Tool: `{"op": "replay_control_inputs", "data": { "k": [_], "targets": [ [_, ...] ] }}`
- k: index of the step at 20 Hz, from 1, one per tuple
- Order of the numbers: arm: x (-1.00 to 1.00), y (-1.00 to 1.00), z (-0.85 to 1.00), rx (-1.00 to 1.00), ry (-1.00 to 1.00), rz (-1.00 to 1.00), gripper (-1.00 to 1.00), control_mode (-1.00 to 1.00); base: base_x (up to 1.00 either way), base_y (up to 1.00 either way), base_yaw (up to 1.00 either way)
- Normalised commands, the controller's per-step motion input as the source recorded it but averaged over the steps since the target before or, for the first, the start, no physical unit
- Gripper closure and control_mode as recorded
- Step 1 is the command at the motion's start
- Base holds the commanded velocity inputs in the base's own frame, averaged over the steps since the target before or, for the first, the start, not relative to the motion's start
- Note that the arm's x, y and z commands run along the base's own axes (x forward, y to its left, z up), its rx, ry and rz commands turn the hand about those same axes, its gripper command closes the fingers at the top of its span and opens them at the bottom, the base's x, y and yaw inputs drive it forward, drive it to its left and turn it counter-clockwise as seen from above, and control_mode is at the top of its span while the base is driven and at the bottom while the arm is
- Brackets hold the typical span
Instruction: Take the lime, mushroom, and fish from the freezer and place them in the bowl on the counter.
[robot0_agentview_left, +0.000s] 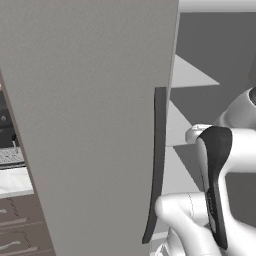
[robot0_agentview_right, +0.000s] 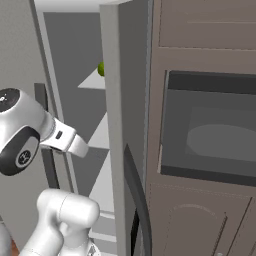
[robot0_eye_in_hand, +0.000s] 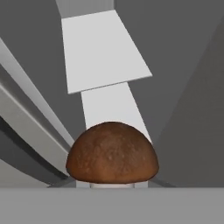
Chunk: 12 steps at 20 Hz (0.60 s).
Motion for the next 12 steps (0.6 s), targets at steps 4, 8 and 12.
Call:
{"op": "replay_control_inputs", "data": {
  "k": [4, 8, 12],
  "targets": [
    [-0.18, 0.00, 0.18, 0.00, 0.00, 0.00, 1.00, -1.00, 0.00, 0.00, 0.00],
    [-0.19, 0.00, 0.01, 0.00, 0.00, 0.00, 1.00, -1.00, 0.00, 0.00, 0.00],
    [-0.10, 0.00, 0.00, 0.00, 0.00, 0.00, 1.00, -1.00, 0.00, 0.00, 0.00]
  ]
}}
